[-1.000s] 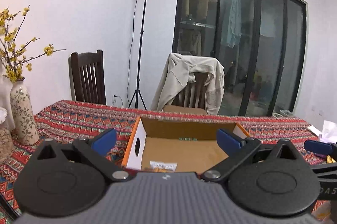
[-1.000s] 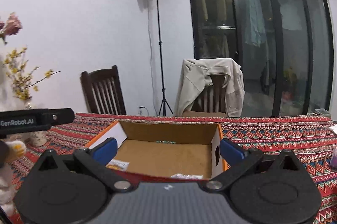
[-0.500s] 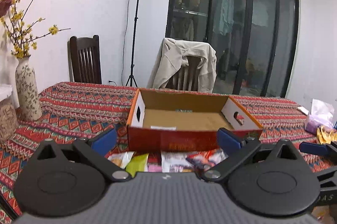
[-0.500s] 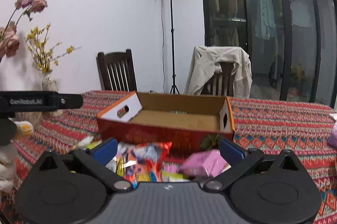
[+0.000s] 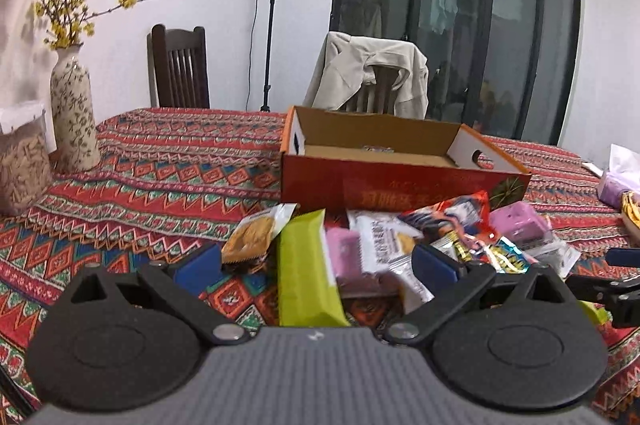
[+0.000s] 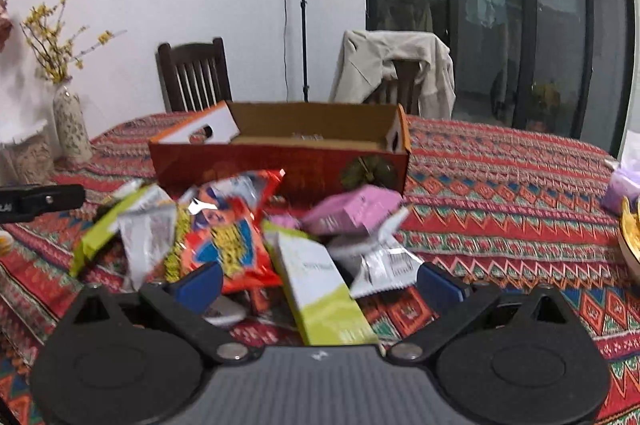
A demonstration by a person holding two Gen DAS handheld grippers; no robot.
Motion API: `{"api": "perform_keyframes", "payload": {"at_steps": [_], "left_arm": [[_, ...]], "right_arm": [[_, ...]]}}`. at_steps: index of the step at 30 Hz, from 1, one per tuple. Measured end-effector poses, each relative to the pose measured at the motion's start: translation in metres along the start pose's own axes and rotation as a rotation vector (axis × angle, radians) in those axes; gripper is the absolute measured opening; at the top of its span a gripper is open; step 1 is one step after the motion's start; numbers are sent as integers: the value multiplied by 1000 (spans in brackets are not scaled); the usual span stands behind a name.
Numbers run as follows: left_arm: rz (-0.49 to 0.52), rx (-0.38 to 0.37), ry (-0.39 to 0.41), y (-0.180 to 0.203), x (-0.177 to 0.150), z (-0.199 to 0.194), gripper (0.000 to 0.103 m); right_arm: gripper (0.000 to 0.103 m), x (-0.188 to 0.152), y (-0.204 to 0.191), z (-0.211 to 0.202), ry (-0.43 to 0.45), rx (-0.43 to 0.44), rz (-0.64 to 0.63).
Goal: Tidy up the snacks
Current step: 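Return both tools to the pile and grasp the green bar with the right tool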
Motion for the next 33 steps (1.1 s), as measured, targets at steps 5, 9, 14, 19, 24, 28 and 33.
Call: {"api": "perform_keyframes", "payload": {"at_steps": [5, 9, 14, 19, 24, 28, 33], "left_arm": [[-11, 11, -6, -4, -5, 10, 103], [-15, 15, 3, -6, -6, 12, 103], [-18, 8, 3, -6, -7, 13, 103], [-25, 3, -9, -7, -8, 17, 103], [-31, 3, -14, -8, -10, 19, 103], [-30, 5, -23, -8, -11, 21, 103], [-28, 7, -25, -8, -12, 22, 103]], "right_arm": [[83, -2, 2, 13, -46, 16, -27], [58, 0, -4, 27, -94, 28, -90], [50, 7, -5, 47, -129, 33, -115], [53, 10, -3, 55, -136, 58, -111], [50, 2, -9, 63, -153, 70, -126], [43, 2, -5, 63, -150, 85, -96], [38, 1, -7, 57, -93, 47, -104]]}}
Point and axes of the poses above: each gripper's, at about its wrist camera, not at the fingertips, and z roughly the way its jaws point, y to its right, x to its top, the point moved 7 cm from there along z, roughly the way its jaws point, and after that the axes turned 6 degrees about -y, right-handed, at the moved point
